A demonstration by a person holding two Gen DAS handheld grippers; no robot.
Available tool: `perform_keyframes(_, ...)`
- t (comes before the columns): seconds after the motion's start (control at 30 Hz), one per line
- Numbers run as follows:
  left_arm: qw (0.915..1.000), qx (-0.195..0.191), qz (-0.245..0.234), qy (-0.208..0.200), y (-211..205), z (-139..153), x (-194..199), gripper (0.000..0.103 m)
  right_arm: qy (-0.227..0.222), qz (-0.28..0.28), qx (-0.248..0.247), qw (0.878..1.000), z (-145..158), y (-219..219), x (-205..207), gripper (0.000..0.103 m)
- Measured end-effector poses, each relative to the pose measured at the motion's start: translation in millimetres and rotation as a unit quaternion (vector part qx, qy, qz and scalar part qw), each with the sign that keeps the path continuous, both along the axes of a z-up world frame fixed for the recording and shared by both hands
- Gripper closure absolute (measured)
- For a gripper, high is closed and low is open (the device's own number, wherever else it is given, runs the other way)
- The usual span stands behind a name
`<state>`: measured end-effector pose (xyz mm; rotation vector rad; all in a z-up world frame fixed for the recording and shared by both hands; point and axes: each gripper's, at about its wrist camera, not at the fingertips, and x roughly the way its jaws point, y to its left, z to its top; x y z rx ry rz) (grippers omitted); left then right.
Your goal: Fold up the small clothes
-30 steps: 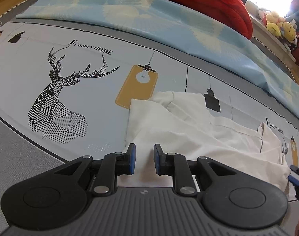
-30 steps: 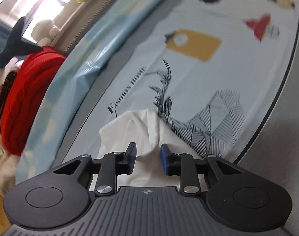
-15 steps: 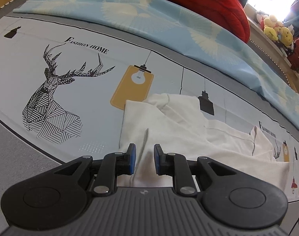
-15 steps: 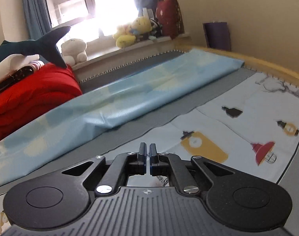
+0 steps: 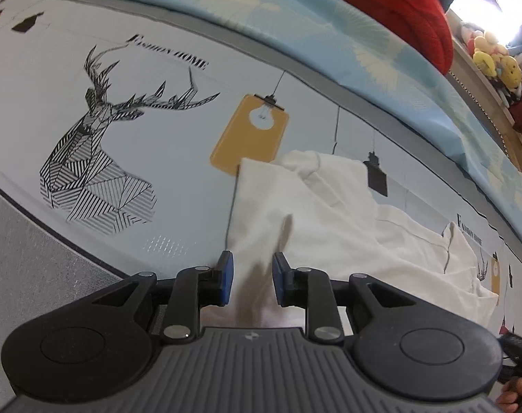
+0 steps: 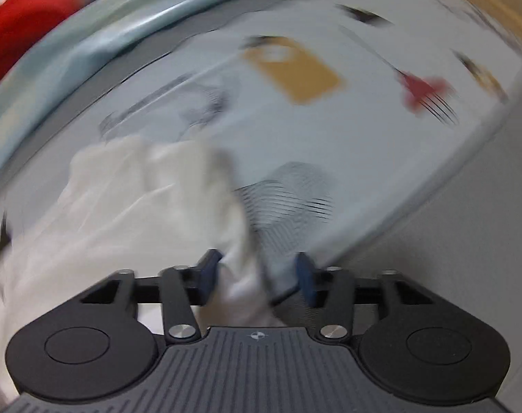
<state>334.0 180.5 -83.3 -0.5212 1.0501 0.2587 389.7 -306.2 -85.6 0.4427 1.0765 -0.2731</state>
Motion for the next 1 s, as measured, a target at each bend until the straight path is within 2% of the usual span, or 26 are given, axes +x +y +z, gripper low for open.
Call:
perform_keyframes(0.07, 0.9999, -0.011, -0.004, 0.005, 1.0, -4.6, 0.1, 0.074, -0.029, -0.015, -0.024, 0.999, 17.2, -2.4, -5.0, 0.053)
perform_keyframes(0.13, 0.9997, -0.015, -0.016, 0.011, -2.2, -8.9, 1.3, 0.072, -0.078, 0.008, -0.059, 0.995, 40.7, 5.7, -9.6, 0.054)
perform_keyframes(0.23, 0.9989, -0.015, -0.037, 0.023, -9.9, -17.4, 4.0, 0.072, -0.114, 0.041, -0.025, 0.992, 57.1, 8.0, -15.0, 0.053)
perform_keyframes(0.3, 0.9983, -0.011, -0.047, 0.033, -14.0, -23.3, 4.8, 0.073, -0.103, 0.052, 0.005, 0.993, 53.9, 7.6, -16.5, 0.053)
perform_keyframes(0.4, 0.9967, 0.008, -0.071, 0.038, -20.4, -22.9, 5.0, 0.102, -0.063, 0.051, 0.015, 0.997, 42.0, 5.6, -15.5, 0.053)
perform_keyframes(0.53, 0.9962, 0.058, -0.063, -0.015, -23.6, 15.0, -4.4, 0.102, -0.042, 0.051, 0.035, 0.997, 31.4, 8.5, -21.7, 0.053)
perform_keyframes(0.63, 0.9928, 0.112, -0.041, 0.009, -27.3, 18.7, -8.9, 0.102, -0.04, 0.076, 0.05, 0.995, 27.4, 18.8, -27.6, 0.051)
perform_keyframes(0.7, 0.994, 0.092, -0.032, 0.051, -21.0, 5.0, -8.2, 0.101, -0.014, 0.091, 0.075, 0.993, 17.1, 23.0, -25.3, 0.047)
perform_keyframes(0.73, 0.995, 0.077, -0.032, 0.054, -19.4, 2.6, -7.1, 0.1, 0.012, 0.094, 0.073, 0.993, 5.9, 23.3, -24.7, 0.047)
perform_keyframes(0.77, 0.996, 0.072, -0.03, 0.044, -18.7, 5.9, -7.9, 0.1, 0.028, 0.083, 0.056, 0.995, 0.5, 21.5, -25.2, 0.047)
perform_keyframes(0.8, 0.9959, 0.078, -0.031, 0.033, -18.9, 11.6, -8.3, 0.099, 0.038, 0.072, 0.041, 0.996, -3.7, 18.9, -26.4, 0.042)
perform_keyframes(0.87, 0.9944, 0.099, -0.039, 0.007, -22.3, 25.0, -9.2, 0.096, 0.038, 0.064, 0.038, 0.997, -4.4, 13.6, -26.4, 0.044)
perform_keyframes(0.97, 0.9947, 0.09, -0.048, 0.002, -25.5, 24.9, -6.3, 0.096, 0.015, 0.053, -0.016, 0.998, 9.4, 15.0, -28.0, 0.053)
perform_keyframes(1.0, 0.9954, 0.082, -0.048, 0.008, -24.6, 22.1, -6.6, 0.096, 0.009, 0.052, -0.04, 0.998, 12.5, 16.4, -28.4, 0.061)
